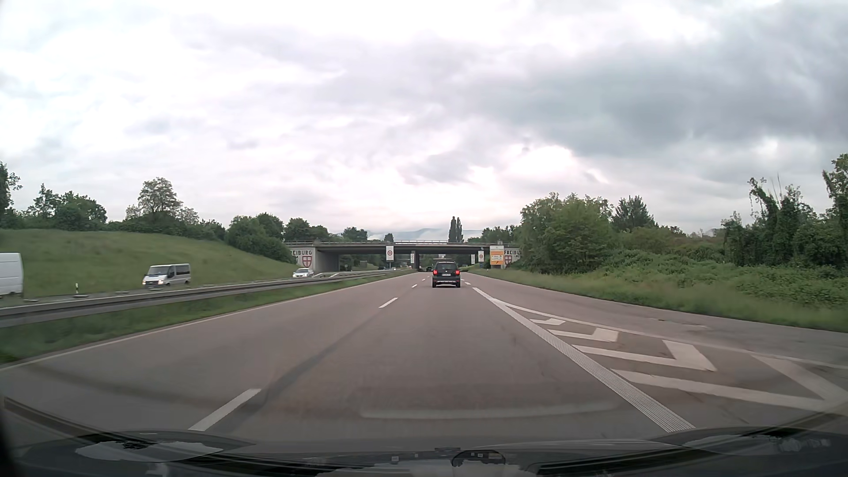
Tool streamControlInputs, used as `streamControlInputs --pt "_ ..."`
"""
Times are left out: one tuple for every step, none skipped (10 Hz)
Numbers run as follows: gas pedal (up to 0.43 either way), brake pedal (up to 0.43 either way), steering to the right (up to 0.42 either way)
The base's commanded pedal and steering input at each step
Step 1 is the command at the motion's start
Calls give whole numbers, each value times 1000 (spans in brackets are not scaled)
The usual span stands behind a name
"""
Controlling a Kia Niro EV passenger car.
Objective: Follow the waypoints while adhering to traffic rules and regulations
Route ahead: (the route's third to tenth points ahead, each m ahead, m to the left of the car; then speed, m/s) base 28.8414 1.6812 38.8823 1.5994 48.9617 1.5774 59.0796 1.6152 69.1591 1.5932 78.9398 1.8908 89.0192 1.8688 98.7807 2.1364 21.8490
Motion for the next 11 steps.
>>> streamControlInputs --pt "138 0 0" --pt "138 0 0" --pt "138 0 0" --pt "138 0 0" --pt "138 0 0" --pt "138 0 0" --pt "138 0 0" --pt "138 0 0" --pt "138 0 0" --pt "138 0 0" --pt "138 0 0"
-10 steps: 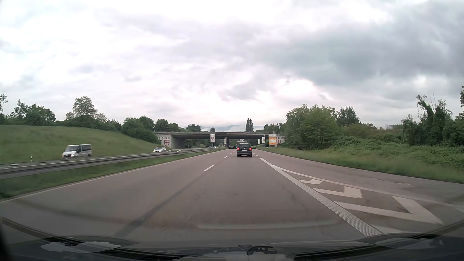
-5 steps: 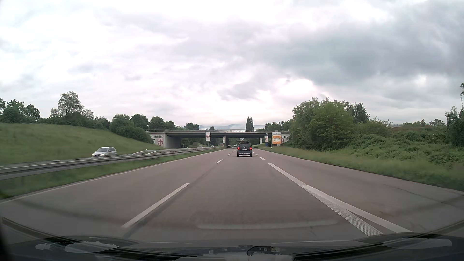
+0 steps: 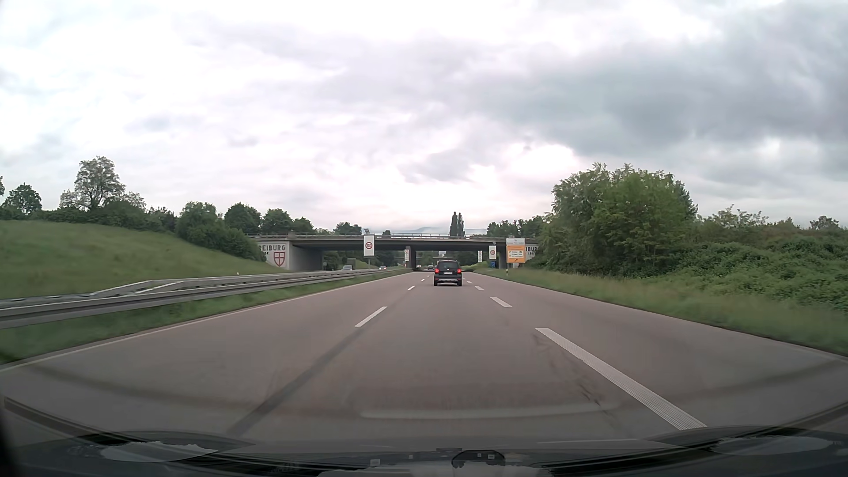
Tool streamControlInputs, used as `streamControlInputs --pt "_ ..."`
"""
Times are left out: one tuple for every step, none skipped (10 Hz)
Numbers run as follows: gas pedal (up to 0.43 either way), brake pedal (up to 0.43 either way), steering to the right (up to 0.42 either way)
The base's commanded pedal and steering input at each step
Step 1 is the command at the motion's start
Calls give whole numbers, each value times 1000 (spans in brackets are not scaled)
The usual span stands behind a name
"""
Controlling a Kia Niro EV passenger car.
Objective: Follow the waypoints while adhering to traffic rules and regulations
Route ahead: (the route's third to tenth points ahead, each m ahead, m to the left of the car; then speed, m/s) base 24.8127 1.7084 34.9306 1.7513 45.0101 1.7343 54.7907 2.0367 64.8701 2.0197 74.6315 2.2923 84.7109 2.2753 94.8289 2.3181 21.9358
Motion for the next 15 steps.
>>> streamControlInputs --pt "138 0 0" --pt "138 0 0" --pt "138 0 0" --pt "138 0 0" --pt "138 0 0" --pt "138 0 0" --pt "138 0 0" --pt "138 0 0" --pt "138 0 0" --pt "138 0 0" --pt "138 0 0" --pt "138 0 0" --pt "138 0 0" --pt "130 0 0" --pt "130 0 0"
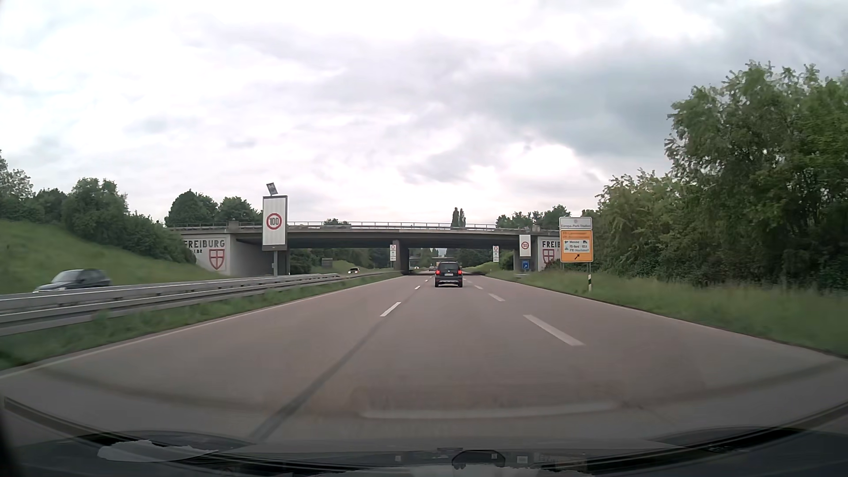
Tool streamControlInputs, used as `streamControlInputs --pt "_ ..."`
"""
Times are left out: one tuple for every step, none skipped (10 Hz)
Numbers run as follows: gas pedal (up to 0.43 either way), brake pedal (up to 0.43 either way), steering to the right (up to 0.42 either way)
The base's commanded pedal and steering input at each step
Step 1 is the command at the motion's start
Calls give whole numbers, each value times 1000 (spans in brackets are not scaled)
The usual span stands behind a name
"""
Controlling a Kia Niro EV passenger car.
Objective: Follow the waypoints while adhering to traffic rules and regulations
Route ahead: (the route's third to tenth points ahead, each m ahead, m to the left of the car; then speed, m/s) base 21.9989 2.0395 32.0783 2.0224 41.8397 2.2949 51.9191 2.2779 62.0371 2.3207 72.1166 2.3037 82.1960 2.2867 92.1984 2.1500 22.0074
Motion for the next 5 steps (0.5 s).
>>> streamControlInputs --pt "130 0 0" --pt "130 0 0" --pt "130 0 0" --pt "130 0 1" --pt "130 0 1"
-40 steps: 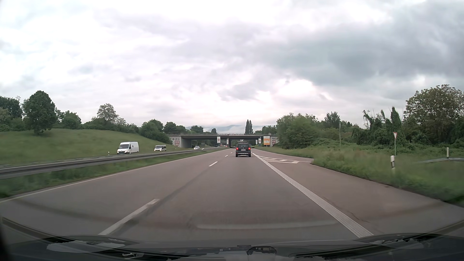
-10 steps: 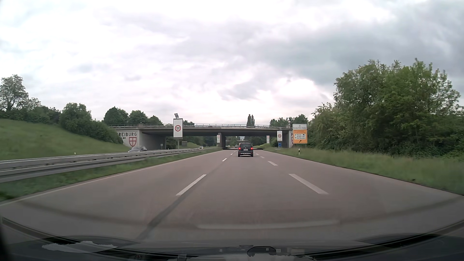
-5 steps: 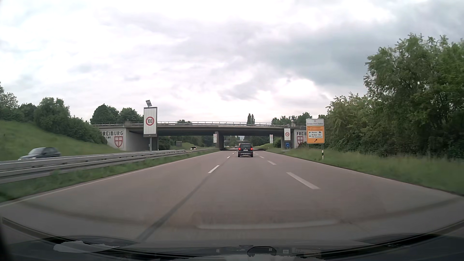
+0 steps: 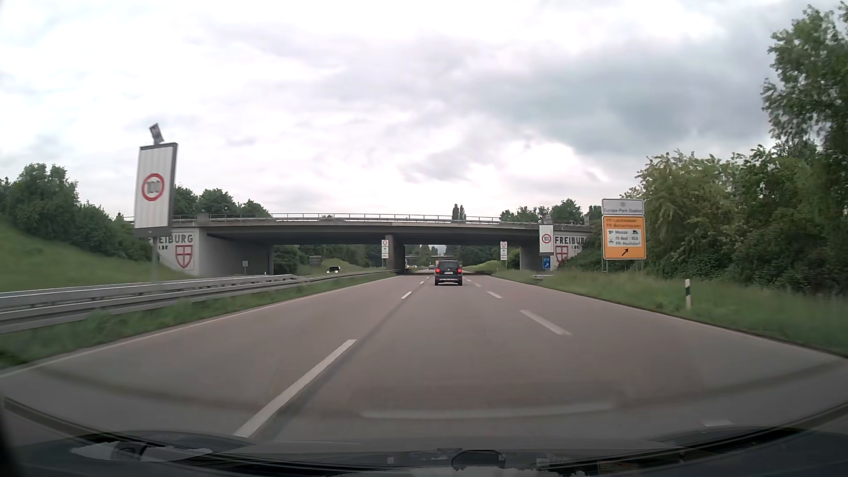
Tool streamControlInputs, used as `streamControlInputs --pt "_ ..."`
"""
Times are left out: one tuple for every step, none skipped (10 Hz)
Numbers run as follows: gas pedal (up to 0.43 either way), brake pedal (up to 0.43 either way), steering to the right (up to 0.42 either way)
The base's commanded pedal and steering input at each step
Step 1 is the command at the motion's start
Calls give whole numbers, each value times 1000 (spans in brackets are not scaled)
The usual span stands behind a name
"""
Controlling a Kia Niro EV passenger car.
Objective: Follow the waypoints while adhering to traffic rules and regulations
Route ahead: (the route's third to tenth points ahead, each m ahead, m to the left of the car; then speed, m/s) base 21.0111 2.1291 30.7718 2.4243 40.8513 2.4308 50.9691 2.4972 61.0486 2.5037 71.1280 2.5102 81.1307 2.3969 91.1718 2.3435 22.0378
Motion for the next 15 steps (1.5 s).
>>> streamControlInputs --pt "130 0 0" --pt "130 0 0" --pt "130 0 1" --pt "130 0 0" --pt "130 0 0" --pt "130 0 1" --pt "130 0 0" --pt "130 0 0" --pt "130 0 0" --pt "130 0 0" --pt "130 0 0" --pt "130 0 0" --pt "130 0 0" --pt "130 0 1" --pt "138 0 0"
